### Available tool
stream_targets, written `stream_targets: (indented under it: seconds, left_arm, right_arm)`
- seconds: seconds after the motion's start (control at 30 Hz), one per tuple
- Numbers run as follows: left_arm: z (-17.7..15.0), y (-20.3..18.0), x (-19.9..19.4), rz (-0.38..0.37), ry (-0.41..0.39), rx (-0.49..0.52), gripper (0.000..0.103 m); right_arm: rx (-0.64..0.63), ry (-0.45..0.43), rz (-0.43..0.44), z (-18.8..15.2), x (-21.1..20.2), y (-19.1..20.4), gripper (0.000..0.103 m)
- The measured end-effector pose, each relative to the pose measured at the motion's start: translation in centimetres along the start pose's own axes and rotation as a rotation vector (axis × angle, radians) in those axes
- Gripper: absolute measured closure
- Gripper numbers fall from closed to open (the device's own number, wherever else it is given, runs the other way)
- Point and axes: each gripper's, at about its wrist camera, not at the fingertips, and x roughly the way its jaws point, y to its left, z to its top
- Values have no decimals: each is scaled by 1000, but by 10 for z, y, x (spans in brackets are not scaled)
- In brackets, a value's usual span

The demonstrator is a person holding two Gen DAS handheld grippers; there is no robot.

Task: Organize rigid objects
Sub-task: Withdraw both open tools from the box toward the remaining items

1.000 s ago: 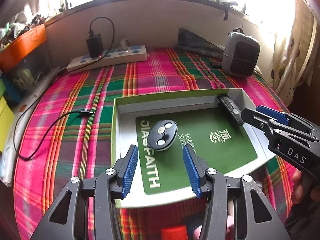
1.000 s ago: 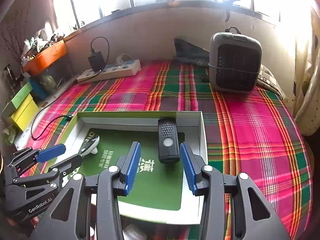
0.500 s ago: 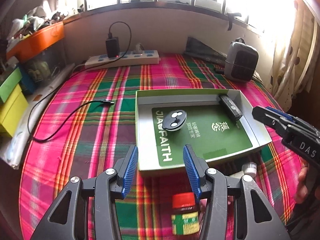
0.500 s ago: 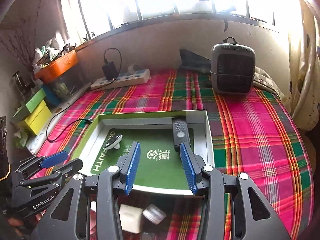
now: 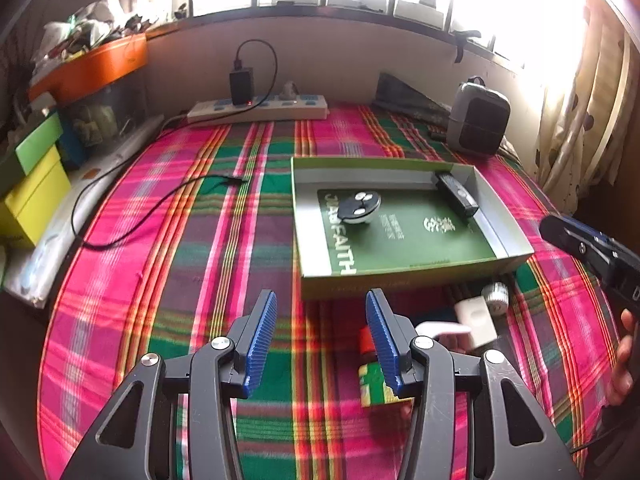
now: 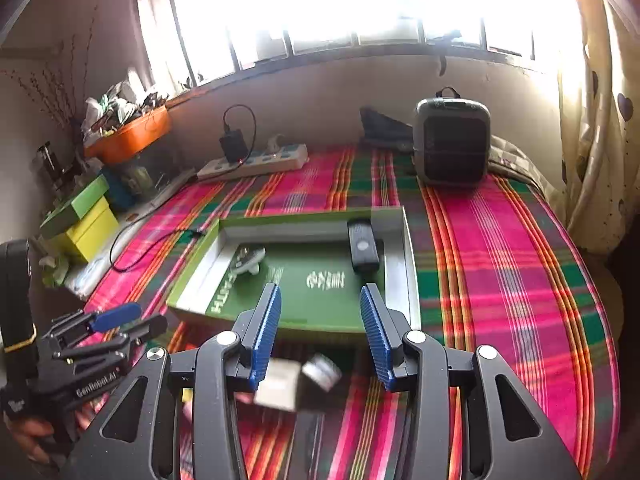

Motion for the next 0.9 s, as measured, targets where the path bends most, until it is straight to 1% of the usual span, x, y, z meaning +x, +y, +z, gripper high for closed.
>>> stream_targets:
  seconds: [0.2,0.37,0.6,0.67,0.77,0.9]
  left_arm:
    - [-18,6,-4,1,17,-14,57]
    - [-35,12,-10,-5,18,-27,57]
    - [-55,17,-22,-29,12,-34,57]
    - [-61,17,-24,-21,9,-29,57]
    - [-70,18,-24,-34,19,-36,57]
    - [-80,17,-23,-31,32,-27,57]
  right_arm:
    - [9,28,2,-24,-6,1,60]
    - [-25,60,10,-49,-16,9,60]
    - [-36,78,51,-81,-34,23,60]
    - [-50,93,63,-89,-36,29,60]
    - [-81,109,61,-99,-36,39,60]
    - [-86,128,65,-110,-34,45,60]
